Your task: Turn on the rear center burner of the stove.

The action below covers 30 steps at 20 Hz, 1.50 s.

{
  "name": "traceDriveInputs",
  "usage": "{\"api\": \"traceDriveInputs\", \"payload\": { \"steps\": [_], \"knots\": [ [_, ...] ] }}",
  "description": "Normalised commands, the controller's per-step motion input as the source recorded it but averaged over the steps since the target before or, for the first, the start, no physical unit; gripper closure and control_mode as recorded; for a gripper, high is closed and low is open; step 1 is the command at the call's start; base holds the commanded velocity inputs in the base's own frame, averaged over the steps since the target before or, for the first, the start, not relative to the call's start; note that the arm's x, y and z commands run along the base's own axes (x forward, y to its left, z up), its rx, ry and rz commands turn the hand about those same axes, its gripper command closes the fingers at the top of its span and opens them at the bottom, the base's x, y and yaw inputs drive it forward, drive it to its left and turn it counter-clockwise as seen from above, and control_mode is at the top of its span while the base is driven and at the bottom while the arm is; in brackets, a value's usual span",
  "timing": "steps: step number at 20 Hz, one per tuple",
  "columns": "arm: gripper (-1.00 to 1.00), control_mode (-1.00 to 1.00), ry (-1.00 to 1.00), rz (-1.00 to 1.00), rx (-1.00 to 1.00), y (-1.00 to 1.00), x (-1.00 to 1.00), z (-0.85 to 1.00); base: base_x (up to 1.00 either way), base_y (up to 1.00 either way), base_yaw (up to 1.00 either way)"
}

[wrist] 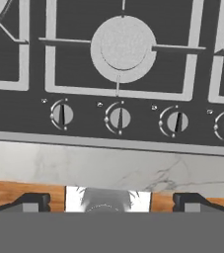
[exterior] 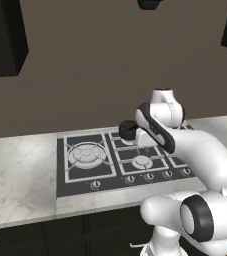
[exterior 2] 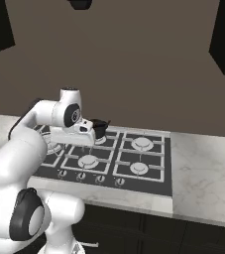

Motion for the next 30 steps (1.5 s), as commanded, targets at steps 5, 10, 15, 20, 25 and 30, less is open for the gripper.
{"api": "traceDriveInputs", "payload": {
  "steps": [5, 10, 15, 20, 25, 30],
  "knots": [
    [-1.0, -1.0, -0.1, 0.0, 0.0, 0.0, 0.14, -0.49, 0.0, 0.0, 0.0],
    [-1.0, -1.0, -0.03, 0.0, 0.0, -0.04, 0.2, -0.5, 0.0, 0.0, 0.0],
    [-1.0, -1.0, 0.0, 0.0, 0.0, -0.06, 0.14, -0.46, 0.0, 0.0, 0.0],
    [-1.0, -1.0, 0.0, 0.0, 0.0, -0.01, 0.01, -0.45, 0.0, 0.0, 0.0],
    [-1.0, -1.0, 0.0, 0.0, 0.0, 0.0, 0.02, -0.45, 0.0, 0.0, 0.0],
    [-1.0, -1.0, 0.0, 0.0, 0.0, 0.0, 0.03, -0.31, 0.0, 0.0, 0.0]
  ]
}}
